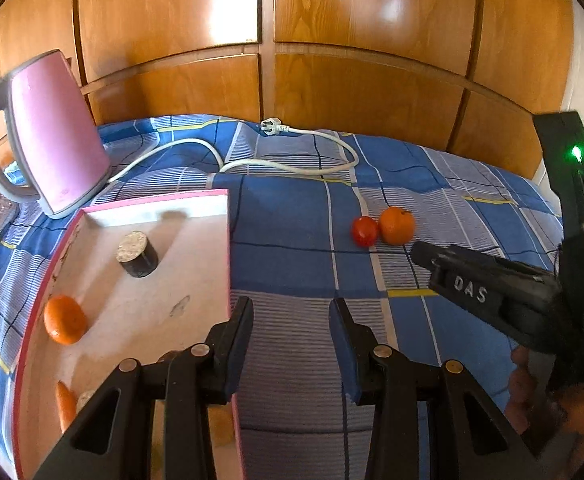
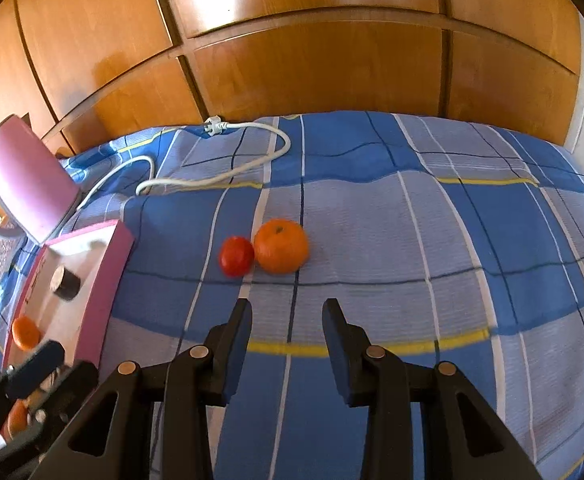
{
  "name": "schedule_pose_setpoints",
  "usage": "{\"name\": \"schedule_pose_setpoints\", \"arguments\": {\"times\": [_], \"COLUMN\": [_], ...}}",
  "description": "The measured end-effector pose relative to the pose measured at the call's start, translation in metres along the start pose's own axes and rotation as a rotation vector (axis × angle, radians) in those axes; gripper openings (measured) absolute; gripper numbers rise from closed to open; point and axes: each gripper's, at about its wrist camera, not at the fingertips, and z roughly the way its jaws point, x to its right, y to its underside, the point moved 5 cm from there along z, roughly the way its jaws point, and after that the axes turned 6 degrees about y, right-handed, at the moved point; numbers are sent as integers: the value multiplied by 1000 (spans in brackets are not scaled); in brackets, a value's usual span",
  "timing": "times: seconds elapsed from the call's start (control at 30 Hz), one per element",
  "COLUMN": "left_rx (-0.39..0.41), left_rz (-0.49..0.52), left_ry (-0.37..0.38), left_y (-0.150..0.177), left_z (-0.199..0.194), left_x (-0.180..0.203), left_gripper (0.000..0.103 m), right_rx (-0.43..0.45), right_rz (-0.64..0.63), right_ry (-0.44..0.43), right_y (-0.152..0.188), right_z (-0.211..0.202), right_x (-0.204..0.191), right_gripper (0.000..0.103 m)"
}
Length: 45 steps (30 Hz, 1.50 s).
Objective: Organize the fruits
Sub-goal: 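Move both tools back from the tray toward the remaining tomato and orange, then grasp the red tomato with the left tool while the right tool grasps the orange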
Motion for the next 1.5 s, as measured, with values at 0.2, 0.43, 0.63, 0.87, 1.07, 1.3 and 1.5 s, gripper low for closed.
{"name": "schedule_pose_setpoints", "arguments": {"times": [0.2, 0.43, 0.63, 0.87, 1.07, 1.3, 1.5], "left_rx": [-9, -30, -47, -73, -77, -98, -123], "left_rz": [-2, -16, -24, -50, -56, -41, -52], "left_ry": [1, 3, 26, 70, 95, 130, 141], "left_y": [-6, -11, -15, -23, -38, -52, -54], "left_z": [12, 24, 35, 54, 68, 92, 110], "left_x": [3, 1, 7, 17, 26, 41, 43], "left_gripper": [40, 40, 40, 40, 40, 40, 40], "right_rx": [1, -21, -6, 9, 34, 47, 57], "right_rz": [1, -3, -28, -8, 0, 1, 2], "right_ry": [-19, -10, -7, 60, 93, 82, 70], "right_y": [-20, -32, -29, -19, -14, -14, -13], "right_z": [19, 46, 43, 35, 31, 30, 29], "right_x": [-6, -10, -5, 27, 47, 48, 50], "right_gripper": [38, 38, 37, 37, 37, 37, 37]}}
